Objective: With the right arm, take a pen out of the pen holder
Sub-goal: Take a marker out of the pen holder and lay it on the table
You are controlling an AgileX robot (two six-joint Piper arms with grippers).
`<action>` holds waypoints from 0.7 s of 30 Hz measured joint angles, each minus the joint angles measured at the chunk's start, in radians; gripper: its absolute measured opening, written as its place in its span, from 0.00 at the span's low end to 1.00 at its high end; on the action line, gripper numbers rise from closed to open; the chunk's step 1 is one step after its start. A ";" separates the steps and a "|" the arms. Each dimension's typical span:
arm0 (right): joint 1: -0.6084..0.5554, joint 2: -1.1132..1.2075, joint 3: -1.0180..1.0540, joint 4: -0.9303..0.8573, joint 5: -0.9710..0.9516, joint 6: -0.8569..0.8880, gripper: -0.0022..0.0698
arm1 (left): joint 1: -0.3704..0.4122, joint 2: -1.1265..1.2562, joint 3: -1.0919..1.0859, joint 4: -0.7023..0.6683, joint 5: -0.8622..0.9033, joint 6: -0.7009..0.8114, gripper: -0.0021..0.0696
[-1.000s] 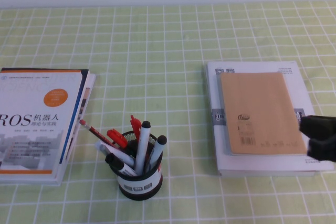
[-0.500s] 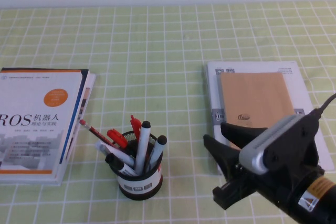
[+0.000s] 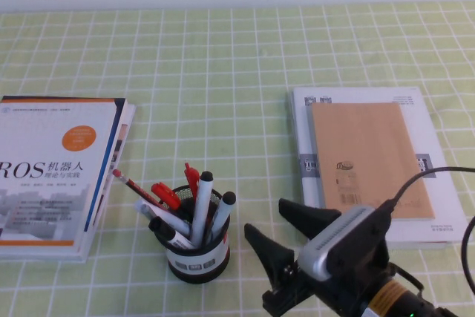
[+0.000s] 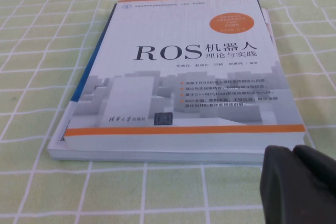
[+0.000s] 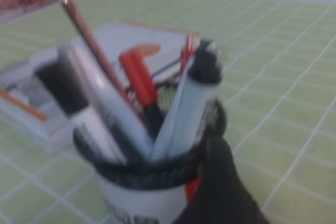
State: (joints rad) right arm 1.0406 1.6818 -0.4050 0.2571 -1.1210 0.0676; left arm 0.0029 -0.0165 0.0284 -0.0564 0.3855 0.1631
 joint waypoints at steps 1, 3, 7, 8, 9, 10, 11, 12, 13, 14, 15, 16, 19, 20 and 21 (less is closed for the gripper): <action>0.000 0.020 -0.002 -0.012 -0.002 0.005 0.59 | 0.000 0.000 0.000 0.000 0.000 0.000 0.02; 0.000 0.057 -0.013 -0.046 -0.002 0.010 0.59 | 0.000 0.000 0.000 0.000 0.000 0.000 0.02; 0.000 0.084 -0.043 -0.097 -0.006 0.015 0.59 | 0.000 0.000 0.000 0.000 0.000 0.000 0.02; 0.000 0.087 -0.052 -0.101 -0.008 0.016 0.59 | 0.000 0.000 0.000 0.000 0.000 0.000 0.02; 0.000 0.088 -0.060 -0.103 -0.008 0.018 0.59 | 0.000 0.000 0.000 0.000 0.000 0.000 0.02; 0.000 0.088 -0.067 -0.103 -0.008 0.018 0.59 | 0.000 0.000 0.000 0.000 0.000 0.000 0.02; 0.000 0.088 -0.074 -0.103 -0.010 0.018 0.59 | 0.000 0.000 0.000 0.000 0.000 0.000 0.02; 0.000 0.088 -0.081 -0.096 -0.010 0.024 0.59 | 0.000 0.000 0.000 0.000 0.000 0.000 0.02; 0.000 0.088 -0.087 -0.090 -0.010 0.033 0.59 | 0.000 0.000 0.000 0.000 0.000 0.000 0.02; 0.000 0.088 -0.092 -0.083 -0.010 0.042 0.59 | 0.000 0.000 0.000 0.000 0.000 0.000 0.02; 0.000 0.088 -0.097 -0.078 -0.010 0.050 0.59 | 0.000 0.000 0.000 0.000 0.000 0.000 0.02; 0.000 0.088 -0.101 -0.073 -0.010 0.055 0.59 | 0.000 0.000 0.000 0.000 0.000 0.000 0.02; 0.000 0.089 -0.119 -0.051 -0.010 0.061 0.59 | 0.000 0.000 0.000 0.000 0.000 0.000 0.02; 0.000 0.091 -0.124 -0.043 -0.010 0.061 0.59 | 0.000 0.000 0.000 0.000 0.000 0.000 0.02; 0.000 0.096 -0.132 -0.031 -0.010 0.063 0.59 | 0.000 0.000 0.000 0.000 0.000 0.000 0.02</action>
State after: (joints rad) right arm 1.0406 1.7774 -0.5366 0.2258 -1.1310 0.1305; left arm 0.0029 -0.0165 0.0284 -0.0564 0.3855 0.1631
